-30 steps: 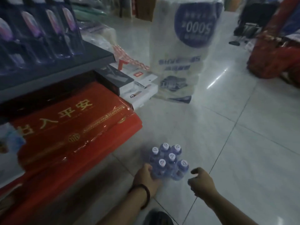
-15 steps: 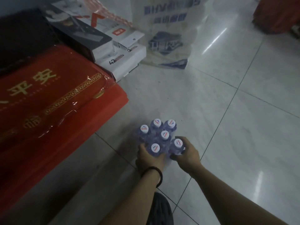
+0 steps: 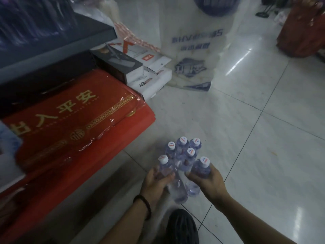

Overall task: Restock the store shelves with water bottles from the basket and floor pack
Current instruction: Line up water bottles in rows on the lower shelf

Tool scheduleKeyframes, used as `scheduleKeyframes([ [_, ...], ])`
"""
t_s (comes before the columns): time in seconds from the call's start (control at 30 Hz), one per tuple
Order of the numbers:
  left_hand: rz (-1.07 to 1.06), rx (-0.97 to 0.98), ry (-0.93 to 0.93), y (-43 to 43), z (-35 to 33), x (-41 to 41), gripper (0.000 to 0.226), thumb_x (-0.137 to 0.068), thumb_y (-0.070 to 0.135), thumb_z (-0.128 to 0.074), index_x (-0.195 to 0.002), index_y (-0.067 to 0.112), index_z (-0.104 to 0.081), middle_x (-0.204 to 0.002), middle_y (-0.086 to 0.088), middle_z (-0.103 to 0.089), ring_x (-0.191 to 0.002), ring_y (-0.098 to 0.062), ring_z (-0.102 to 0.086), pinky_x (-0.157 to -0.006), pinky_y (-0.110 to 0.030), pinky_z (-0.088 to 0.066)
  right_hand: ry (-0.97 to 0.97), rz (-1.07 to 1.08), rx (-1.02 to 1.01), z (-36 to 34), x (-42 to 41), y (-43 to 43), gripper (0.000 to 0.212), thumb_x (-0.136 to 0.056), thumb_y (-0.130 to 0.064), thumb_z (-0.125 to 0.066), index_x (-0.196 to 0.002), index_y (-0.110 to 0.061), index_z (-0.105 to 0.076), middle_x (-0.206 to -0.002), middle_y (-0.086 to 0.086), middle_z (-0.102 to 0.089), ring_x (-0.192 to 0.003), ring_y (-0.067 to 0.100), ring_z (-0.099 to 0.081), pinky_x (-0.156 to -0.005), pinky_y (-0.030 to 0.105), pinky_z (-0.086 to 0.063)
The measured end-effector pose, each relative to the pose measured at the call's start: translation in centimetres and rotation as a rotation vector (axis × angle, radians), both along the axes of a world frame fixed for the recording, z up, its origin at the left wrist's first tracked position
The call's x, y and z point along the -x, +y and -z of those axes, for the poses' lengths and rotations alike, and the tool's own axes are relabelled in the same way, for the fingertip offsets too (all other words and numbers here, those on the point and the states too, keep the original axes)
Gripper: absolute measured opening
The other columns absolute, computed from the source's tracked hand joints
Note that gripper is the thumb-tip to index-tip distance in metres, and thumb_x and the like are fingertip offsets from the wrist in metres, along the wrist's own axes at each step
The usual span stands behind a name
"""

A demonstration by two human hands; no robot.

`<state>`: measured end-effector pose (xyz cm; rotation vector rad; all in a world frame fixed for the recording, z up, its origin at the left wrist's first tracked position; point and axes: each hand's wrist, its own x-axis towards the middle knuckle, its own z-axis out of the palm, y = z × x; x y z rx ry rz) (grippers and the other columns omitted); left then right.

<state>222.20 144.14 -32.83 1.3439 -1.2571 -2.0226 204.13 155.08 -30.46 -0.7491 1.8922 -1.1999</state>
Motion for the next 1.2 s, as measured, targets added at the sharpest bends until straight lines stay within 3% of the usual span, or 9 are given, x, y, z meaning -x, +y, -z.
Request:
scheduleKeyframes([
  [0.1, -0.007, -0.06, 0.237, 0.0, -4.2, -1.7, 0.054, -0.088, 0.024, -0.081, -0.131, -0.004, -0.064, -0.127, -0.025, -0.071, -0.109, -0.037, -0.072, -0.097, -0.047, -0.056, -0.155, -0.026, 0.105, -4.8, -2.4, -1.2, 0.031, -0.085, -0.036, -0.087, -0.112, -0.026, -0.076, -0.104, 0.007, -0.08, -0.096, 0.027, -0.076, -0.083, 0.045, -0.061],
  [0.2, 0.046, -0.07, 0.295, -0.4, -9.2, -4.2, 0.051, -0.096, 0.044, -0.068, -0.137, 0.014, -0.067, -0.131, -0.02, -0.07, -0.112, -0.035, -0.072, -0.101, -0.05, -0.055, -0.214, -0.161, 0.179, -9.8, -5.3, -3.1, 0.03, -0.095, -0.037, -0.076, -0.111, -0.012, -0.073, -0.104, 0.023, -0.075, -0.094, 0.045, -0.072, -0.083, 0.058, -0.061],
  [0.3, 0.078, 0.057, 0.223, -1.0, -14.4, -7.4, 0.048, -0.104, 0.059, -0.049, -0.14, 0.03, -0.065, -0.135, -0.011, -0.071, -0.125, -0.034, -0.068, -0.11, -0.061, -0.048, -0.27, -0.335, 0.212, -15.3, -8.4, -5.2, 0.022, -0.101, -0.018, -0.069, -0.114, 0.0, -0.069, -0.107, 0.025, -0.075, -0.101, 0.044, -0.074, -0.09, 0.059, -0.062],
  [0.4, 0.071, 0.289, 0.148, -1.5, -19.7, -11.3, 0.038, -0.103, 0.041, -0.063, -0.14, 0.038, -0.058, -0.129, -0.001, -0.074, -0.114, -0.021, -0.074, -0.092, -0.044, -0.061, -0.412, -0.515, 0.238, -20.6, -12.0, -7.0, 0.029, -0.097, 0.003, -0.059, -0.123, -0.003, -0.072, -0.12, 0.026, -0.074, -0.109, 0.04, -0.073, -0.091, 0.047, -0.06],
  [0.5, -0.063, 0.44, 0.1, -2.7, -24.1, -16.2, 0.067, -0.085, 0.031, -0.086, -0.133, 0.04, -0.04, -0.128, -0.005, -0.071, -0.107, -0.013, -0.075, -0.087, -0.032, -0.061, -0.5, -0.586, 0.242, -24.7, -15.9, -8.9, 0.042, -0.095, 0.01, -0.054, -0.122, -0.014, -0.075, -0.118, 0.029, -0.07, -0.102, 0.034, -0.071, -0.087, 0.041, -0.055],
  [0.63, -0.156, 0.537, 0.109, -4.5, -30.0, -23.1, 0.068, -0.076, 0.042, -0.083, -0.13, 0.031, -0.044, -0.122, -0.002, -0.074, -0.109, -0.018, -0.075, -0.099, -0.046, -0.06, -0.31, -0.773, 0.317, -29.9, -21.9, -11.4, 0.04, -0.099, 0.009, -0.056, -0.134, -0.01, -0.063, -0.125, 0.018, -0.073, -0.116, 0.034, -0.073, -0.096, 0.049, -0.06],
  [0.77, -0.287, 0.635, 0.14, -6.4, -33.7, -29.8, 0.042, -0.094, 0.024, -0.077, -0.129, 0.027, -0.054, -0.12, -0.002, -0.075, -0.109, -0.018, -0.074, -0.092, -0.04, -0.061, -0.18, -0.623, 0.418, -31.9, -28.9, -14.3, 0.05, -0.09, 0.003, -0.076, -0.134, -0.014, -0.059, -0.121, 0.012, -0.075, -0.111, 0.031, -0.075, -0.099, 0.059, -0.059],
  [1.07, -0.706, 0.96, -0.111, -10.1, -36.5, -41.1, 0.03, -0.094, 0.019, -0.075, -0.116, 0.037, -0.067, -0.111, 0.01, -0.075, -0.104, -0.006, -0.071, -0.093, -0.04, -0.06, 0.068, -0.622, 0.485, -35.1, -42.8, -22.1, 0.04, -0.089, -0.011, -0.083, -0.118, -0.029, -0.063, -0.108, -0.007, -0.076, -0.096, 0.007, -0.075, -0.079, 0.027, -0.061],
  [1.2, -0.916, 1.002, -0.207, -11.8, -36.6, -44.5, 0.036, -0.09, 0.034, -0.077, -0.124, 0.039, -0.063, -0.118, 0.014, -0.072, -0.11, -0.009, -0.069, -0.096, -0.046, -0.059, 0.157, -0.663, 0.5, -35.6, -47.2, -25.6, 0.046, -0.088, -0.018, -0.085, -0.124, -0.032, -0.061, -0.112, -0.009, -0.075, -0.101, 0.007, -0.074, -0.088, 0.033, -0.061],
])
